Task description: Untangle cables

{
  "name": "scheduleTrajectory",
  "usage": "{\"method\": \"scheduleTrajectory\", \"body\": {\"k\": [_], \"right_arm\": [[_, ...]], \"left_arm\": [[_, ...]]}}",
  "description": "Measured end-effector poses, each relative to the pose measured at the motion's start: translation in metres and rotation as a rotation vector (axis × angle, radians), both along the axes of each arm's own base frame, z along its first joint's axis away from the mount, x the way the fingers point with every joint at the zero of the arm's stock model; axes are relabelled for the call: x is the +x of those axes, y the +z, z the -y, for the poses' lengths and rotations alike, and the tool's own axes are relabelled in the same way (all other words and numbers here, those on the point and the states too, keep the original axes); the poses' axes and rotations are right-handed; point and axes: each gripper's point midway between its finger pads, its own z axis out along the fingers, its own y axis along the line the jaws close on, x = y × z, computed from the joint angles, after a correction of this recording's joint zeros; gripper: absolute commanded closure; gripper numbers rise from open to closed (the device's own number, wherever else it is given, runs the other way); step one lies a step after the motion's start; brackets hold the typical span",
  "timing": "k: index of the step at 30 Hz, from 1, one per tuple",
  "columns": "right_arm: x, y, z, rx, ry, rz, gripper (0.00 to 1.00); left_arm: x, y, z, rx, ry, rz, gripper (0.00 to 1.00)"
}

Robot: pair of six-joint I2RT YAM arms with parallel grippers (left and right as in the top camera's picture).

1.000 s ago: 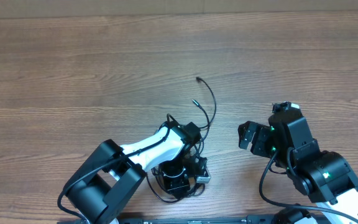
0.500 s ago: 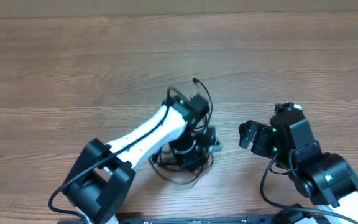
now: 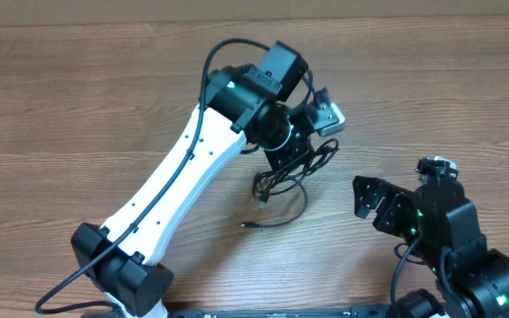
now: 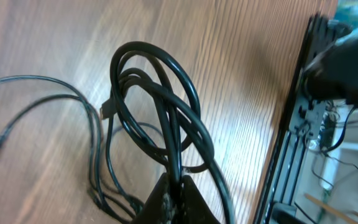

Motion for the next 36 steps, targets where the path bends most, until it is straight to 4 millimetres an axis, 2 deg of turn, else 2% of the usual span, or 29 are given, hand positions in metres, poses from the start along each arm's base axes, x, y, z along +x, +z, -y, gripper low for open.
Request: {"method": "scheduleTrajectory", "body": {"k": [6,10,18,26,31,32,34,35,36], "right_arm": [[0.003,0.012,-0.001,0.065,-0.039,0.048,0.0],[0.007,0.017,-0.002,0.083,-0.049,0.069,0.0],[0.018,0.03,0.001,0.094,-0.085,0.138,0.0],[0.025,0.043,-0.003,0.124,-0.082,0.196,0.0],[0.03,0.057,-0.016,0.105,0.025,0.265,0.04],[0.03,0.061,-0.021,0.102,0.062,0.284,0.08],[0.03,0.07,-0.033,0.09,0.162,0.328,0.36],[0.028,0.074,-0.04,0.086,0.218,0.349,0.61],[0.027,0.077,-0.046,0.08,0.262,0.368,0.71]], "left_arm": [[0.002,0.054,0.018,-0.154,-0.051,0.087,0.96],[-0.005,0.077,0.025,-0.232,-0.095,0.098,0.96],[-0.028,0.091,0.025,-0.291,-0.158,0.025,0.96],[-0.05,0.109,0.034,-0.418,-0.253,-0.047,0.96],[-0.061,0.12,0.039,-0.492,-0.309,-0.074,0.96],[-0.062,0.121,0.039,-0.5,-0.314,-0.078,0.96],[-0.065,0.124,0.04,-0.517,-0.324,-0.085,0.96],[-0.066,0.126,0.04,-0.526,-0.328,-0.088,0.96],[-0.068,0.128,0.042,-0.542,-0.338,-0.097,0.96]]}}
